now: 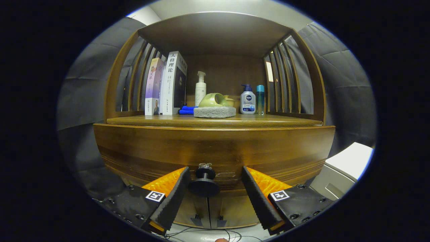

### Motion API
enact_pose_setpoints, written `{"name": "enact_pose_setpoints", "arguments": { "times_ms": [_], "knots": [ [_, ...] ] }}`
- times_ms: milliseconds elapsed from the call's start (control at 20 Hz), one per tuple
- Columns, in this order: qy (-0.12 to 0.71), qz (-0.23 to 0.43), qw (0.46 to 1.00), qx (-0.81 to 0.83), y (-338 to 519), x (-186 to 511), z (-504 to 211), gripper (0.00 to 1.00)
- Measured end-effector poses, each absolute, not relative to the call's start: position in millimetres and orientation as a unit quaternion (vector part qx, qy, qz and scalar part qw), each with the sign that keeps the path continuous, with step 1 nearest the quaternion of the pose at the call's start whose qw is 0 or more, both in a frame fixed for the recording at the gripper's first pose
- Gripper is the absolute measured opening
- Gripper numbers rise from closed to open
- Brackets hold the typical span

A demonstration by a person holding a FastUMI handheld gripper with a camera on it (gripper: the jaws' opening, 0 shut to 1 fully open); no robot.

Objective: Pull open the drawer, take out the items inside it, and place them on the countertop above the cabinet.

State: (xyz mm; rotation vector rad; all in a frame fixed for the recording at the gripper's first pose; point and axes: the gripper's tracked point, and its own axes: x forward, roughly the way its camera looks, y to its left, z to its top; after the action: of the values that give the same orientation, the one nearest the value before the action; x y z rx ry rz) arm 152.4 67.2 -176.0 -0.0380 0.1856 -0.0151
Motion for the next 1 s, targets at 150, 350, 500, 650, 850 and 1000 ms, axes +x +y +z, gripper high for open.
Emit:
{"name": "enact_pose_setpoints", "arguments": {
  "times_ms": [150, 350, 500, 650, 850, 1000],
  "knots": [
    [0.094, -0.009, 0.995, -0.017, 67.9, 164.1, -177.4, 0.98],
    [0.095, -0.012, 0.995, -0.013, 68.3, 176.6, -178.0, 0.98],
    [0.083, -0.016, 0.996, -0.025, 69.4, 176.7, -177.9, 0.98],
    [0.075, -0.017, 0.996, -0.038, 67.7, 177.0, -172.0, 0.98],
    [0.050, -0.015, 0.999, -0.004, 61.5, 159.7, -125.2, 0.99],
    [0.044, -0.013, 0.998, 0.031, 52.2, 134.4, -94.6, 0.99]
  ]
}}
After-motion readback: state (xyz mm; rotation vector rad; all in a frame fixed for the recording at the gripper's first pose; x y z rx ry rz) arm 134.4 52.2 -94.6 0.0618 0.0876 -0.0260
